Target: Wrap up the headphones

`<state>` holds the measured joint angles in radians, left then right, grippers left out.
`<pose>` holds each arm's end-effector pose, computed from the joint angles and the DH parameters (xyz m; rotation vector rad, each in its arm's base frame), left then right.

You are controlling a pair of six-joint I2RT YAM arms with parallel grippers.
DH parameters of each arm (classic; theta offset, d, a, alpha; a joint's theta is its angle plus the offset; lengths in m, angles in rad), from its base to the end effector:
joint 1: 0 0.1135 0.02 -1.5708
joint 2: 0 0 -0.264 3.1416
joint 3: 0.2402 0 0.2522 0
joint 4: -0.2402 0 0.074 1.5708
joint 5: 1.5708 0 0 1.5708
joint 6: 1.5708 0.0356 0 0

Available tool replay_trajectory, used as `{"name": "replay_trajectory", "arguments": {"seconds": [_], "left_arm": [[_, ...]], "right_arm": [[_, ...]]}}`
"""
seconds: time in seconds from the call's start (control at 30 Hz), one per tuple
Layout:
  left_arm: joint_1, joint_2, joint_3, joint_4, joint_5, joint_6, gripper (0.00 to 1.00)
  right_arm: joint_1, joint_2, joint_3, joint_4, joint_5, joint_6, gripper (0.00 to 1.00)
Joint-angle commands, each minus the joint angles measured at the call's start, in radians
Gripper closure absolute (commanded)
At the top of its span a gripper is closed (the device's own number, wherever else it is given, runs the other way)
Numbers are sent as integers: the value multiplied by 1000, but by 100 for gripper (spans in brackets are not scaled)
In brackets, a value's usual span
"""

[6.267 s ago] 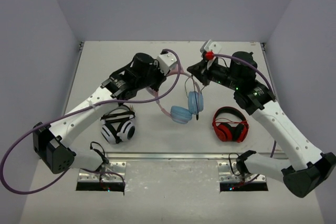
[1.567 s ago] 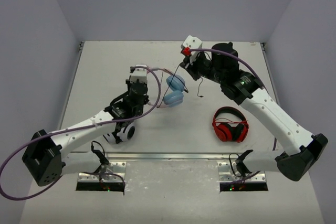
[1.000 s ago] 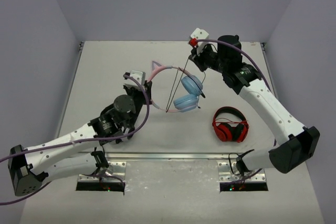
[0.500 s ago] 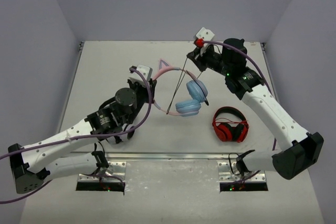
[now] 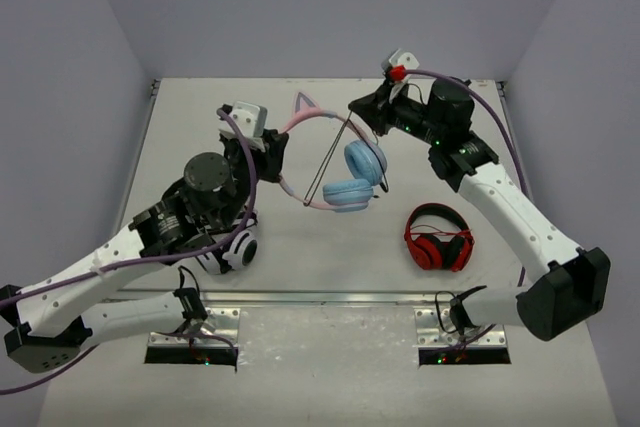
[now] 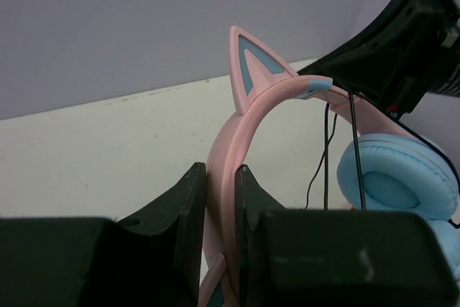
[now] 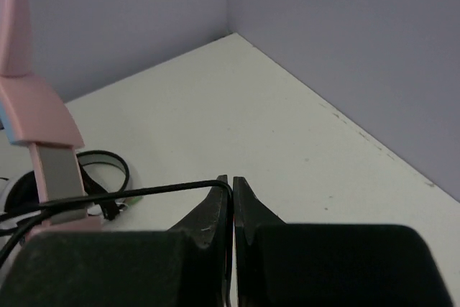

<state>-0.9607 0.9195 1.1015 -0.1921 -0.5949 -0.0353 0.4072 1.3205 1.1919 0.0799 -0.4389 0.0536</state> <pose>0.1272 -0.1472 0.4258 0.2656 1.5652 -0.3092 0.2799 0.1372 0.3922 -0.6258 1.5394 0.7065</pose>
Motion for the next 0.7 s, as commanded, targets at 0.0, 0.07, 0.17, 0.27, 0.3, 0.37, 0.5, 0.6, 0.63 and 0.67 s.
{"name": "replay_trajectory", "arguments": {"seconds": [0.0, 0.07, 0.17, 0.27, 0.3, 0.37, 0.5, 0.6, 0.63, 0.67], "left_arm": [[-18, -21, 153, 77, 93, -23, 100], [-18, -11, 228, 68, 138, -17, 100], [-18, 4, 305, 57, 147, 1, 100], [-18, 42, 368, 37, 153, 20, 100], [-18, 50, 374, 40, 152, 21, 100], [-18, 58, 374, 63, 147, 20, 100], [-18, 74, 391, 106, 115, 0, 100], [-18, 108, 452, 100, 74, -3, 100], [-18, 116, 466, 103, 64, -5, 100], [-18, 119, 478, 108, 47, -9, 100]], "right_arm": [[-42, 12, -34, 201, -45, 170, 98], [-42, 43, -32, 243, -93, 215, 94], [-42, 78, -58, 352, -162, 305, 88], [-42, 127, -60, 453, -233, 397, 84], [-41, 143, -58, 481, -247, 449, 84], [-39, 178, -67, 570, -279, 495, 84], [-39, 232, -87, 673, -288, 578, 84], [-33, 269, -100, 731, -300, 615, 85], [-31, 272, -112, 745, -299, 615, 86], [-24, 279, -120, 748, -284, 608, 88]]}}
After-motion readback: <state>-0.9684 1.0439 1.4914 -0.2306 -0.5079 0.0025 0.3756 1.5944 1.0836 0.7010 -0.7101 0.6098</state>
